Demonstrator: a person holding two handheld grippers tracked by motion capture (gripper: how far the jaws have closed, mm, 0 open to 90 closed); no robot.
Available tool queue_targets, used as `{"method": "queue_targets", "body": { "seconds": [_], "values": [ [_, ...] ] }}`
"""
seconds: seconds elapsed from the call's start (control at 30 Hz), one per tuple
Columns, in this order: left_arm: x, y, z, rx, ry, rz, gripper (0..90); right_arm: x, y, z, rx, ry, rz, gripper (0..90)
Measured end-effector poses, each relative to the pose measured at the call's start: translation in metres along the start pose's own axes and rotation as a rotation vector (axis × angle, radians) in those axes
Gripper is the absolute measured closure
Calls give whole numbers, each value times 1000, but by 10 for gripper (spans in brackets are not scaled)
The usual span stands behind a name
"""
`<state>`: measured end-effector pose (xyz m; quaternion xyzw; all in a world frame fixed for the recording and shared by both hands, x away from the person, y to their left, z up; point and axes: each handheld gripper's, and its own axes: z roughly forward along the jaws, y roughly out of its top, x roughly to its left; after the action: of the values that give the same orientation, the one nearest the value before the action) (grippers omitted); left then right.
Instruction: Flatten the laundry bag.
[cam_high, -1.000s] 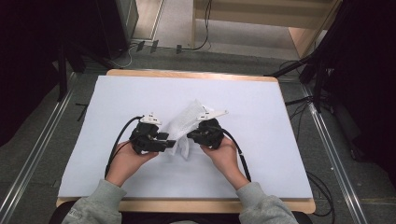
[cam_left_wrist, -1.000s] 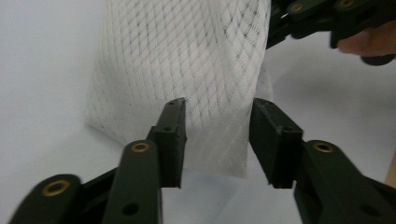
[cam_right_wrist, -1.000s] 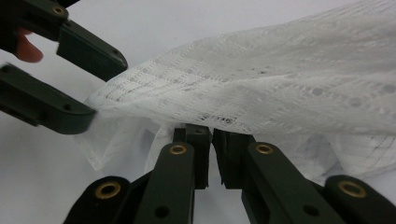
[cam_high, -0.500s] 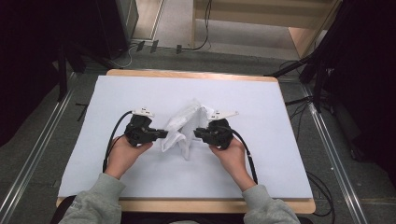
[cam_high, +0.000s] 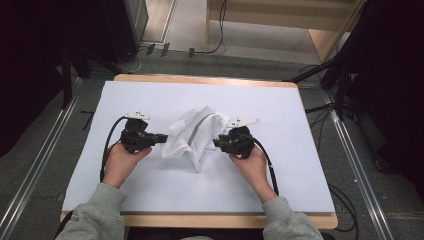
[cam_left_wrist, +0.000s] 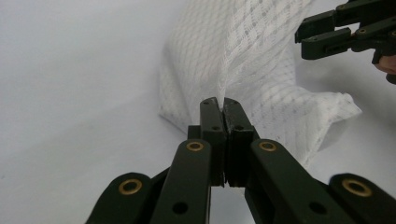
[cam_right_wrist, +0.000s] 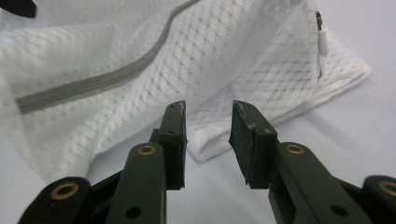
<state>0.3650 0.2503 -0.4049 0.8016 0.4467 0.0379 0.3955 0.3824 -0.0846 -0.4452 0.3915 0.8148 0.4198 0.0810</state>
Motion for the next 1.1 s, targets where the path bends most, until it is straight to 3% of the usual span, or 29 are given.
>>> {"method": "queue_targets", "body": {
  "seconds": [0.33,0.57,0.73,0.9,1.1],
  "values": [
    [19,-11,-11,-9,20,-61,899,-5,-2,13,29,-18,6,554],
    [29,-17,-17,-14,28,-93,898,-7,-1,17,38,-40,-11,544],
    [40,-22,-18,2,45,-127,897,-12,-1,19,41,-36,7,528],
    [47,-26,-15,13,50,-148,896,-2,0,28,54,-25,-20,493],
    [52,-29,-13,23,57,-159,894,3,-1,38,71,-26,-26,512]
  ]
}}
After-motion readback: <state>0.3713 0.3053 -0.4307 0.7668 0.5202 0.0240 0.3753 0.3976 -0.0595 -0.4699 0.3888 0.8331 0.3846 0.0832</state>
